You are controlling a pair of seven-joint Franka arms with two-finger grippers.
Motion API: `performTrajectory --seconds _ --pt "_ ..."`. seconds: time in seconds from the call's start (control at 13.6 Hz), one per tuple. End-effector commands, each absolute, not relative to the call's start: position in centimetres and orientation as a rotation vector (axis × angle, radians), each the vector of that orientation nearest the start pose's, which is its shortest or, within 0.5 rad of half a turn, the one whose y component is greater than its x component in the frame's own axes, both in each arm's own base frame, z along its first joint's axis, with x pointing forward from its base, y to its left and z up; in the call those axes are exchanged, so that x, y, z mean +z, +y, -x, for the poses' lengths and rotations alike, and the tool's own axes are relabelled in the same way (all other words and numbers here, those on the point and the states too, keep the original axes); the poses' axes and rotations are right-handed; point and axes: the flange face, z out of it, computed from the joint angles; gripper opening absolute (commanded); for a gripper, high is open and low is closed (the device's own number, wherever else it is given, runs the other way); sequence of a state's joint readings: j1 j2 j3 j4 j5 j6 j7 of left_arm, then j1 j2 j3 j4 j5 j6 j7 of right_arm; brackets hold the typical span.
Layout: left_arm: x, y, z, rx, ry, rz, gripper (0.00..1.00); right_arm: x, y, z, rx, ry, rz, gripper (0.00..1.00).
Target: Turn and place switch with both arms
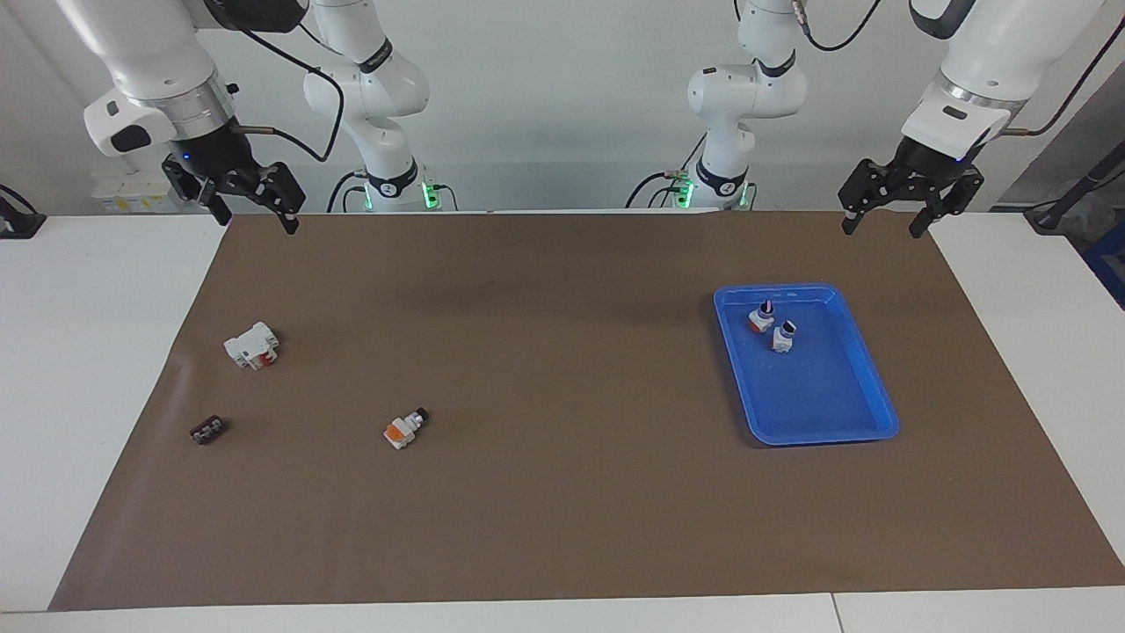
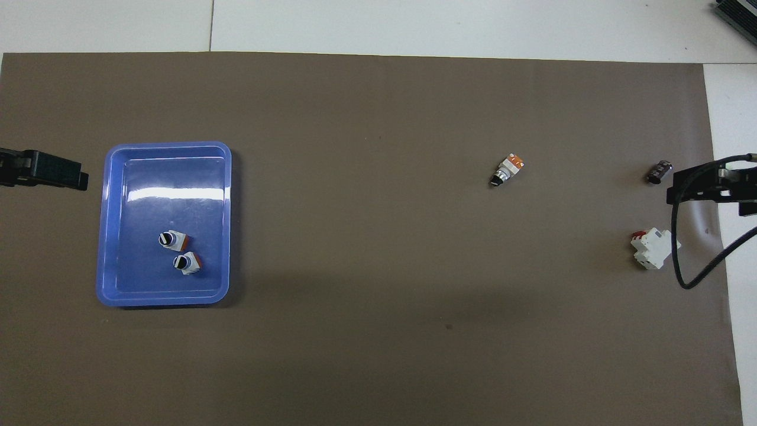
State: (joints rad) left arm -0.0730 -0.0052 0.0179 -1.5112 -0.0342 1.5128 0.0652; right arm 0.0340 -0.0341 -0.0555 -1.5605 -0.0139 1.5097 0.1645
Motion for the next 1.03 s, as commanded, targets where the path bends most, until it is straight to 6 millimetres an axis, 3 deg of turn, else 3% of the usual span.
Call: performTrajectory --seconds 0.0,0.66,0.96 --pt "64.55 -2.97 -52.69 0.089 0.201 3.153 1.00 64.27 -1.63 -53.03 0.031 0.255 3.143 1.00" --pt "63.93 -3.21 -52.32 0.085 0.173 3.148 1.00 64.17 -1.43 -52.94 0.015 0.239 3.186 1.00" --pt "63.80 -3.13 -52.80 0.033 0.051 3.151 1.00 64.02 -1.31 -52.87 0.022 0.233 3.183 1.00"
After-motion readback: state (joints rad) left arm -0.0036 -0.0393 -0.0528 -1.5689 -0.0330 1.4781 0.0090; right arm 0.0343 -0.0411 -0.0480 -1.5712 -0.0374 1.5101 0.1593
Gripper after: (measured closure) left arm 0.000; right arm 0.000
